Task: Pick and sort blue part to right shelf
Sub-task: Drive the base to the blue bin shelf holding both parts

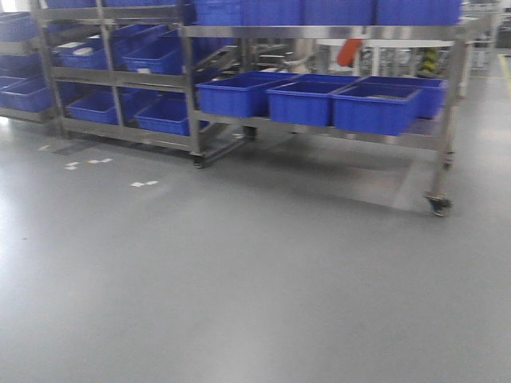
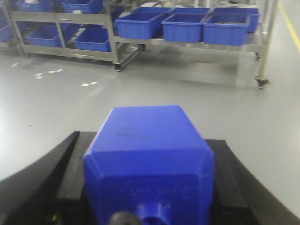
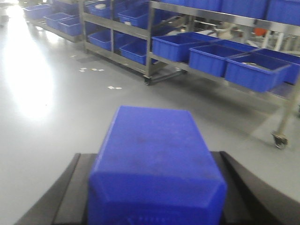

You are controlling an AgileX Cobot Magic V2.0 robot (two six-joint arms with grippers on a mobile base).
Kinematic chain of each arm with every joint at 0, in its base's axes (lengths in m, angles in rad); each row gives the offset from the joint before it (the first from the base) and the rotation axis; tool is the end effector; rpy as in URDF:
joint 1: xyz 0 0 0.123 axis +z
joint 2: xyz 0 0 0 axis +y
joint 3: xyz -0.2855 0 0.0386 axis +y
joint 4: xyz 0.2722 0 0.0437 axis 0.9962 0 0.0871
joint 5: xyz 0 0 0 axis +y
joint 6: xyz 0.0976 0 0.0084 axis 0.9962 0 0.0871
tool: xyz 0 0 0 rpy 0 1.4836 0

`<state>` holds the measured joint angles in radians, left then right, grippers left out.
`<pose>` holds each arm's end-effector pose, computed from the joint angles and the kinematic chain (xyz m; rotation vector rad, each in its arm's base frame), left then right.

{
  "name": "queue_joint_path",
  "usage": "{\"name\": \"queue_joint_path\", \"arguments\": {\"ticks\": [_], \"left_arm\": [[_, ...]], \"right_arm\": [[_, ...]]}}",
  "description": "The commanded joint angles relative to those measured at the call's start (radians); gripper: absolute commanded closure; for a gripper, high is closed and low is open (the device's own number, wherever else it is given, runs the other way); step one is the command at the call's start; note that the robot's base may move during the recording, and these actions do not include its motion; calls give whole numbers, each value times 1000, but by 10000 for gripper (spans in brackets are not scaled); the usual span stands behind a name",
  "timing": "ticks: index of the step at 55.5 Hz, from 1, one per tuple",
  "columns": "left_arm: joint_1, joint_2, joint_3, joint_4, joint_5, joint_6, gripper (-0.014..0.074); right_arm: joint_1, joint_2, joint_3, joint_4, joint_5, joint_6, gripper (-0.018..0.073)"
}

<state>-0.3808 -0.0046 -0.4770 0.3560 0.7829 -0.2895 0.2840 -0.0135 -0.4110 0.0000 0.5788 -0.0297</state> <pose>0.0356 0.0117 0.3078 0.1238 1.7433 -0.0842 0.0401 0.0117 0.3030 -0.2564 1.6213 0.1946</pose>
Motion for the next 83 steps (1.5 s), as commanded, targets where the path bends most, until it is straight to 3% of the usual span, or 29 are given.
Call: {"name": "queue_joint_path", "arguments": {"ticks": [1,83], "left_arm": [[1,-12,-25,17,-93,-10,260],[1,-12,-25,14,-93,-10,260]], "right_arm": [[-2,-7,-28,-8,-98,0,385],[-2,-7,-28,-8,-98,0,385]]}}
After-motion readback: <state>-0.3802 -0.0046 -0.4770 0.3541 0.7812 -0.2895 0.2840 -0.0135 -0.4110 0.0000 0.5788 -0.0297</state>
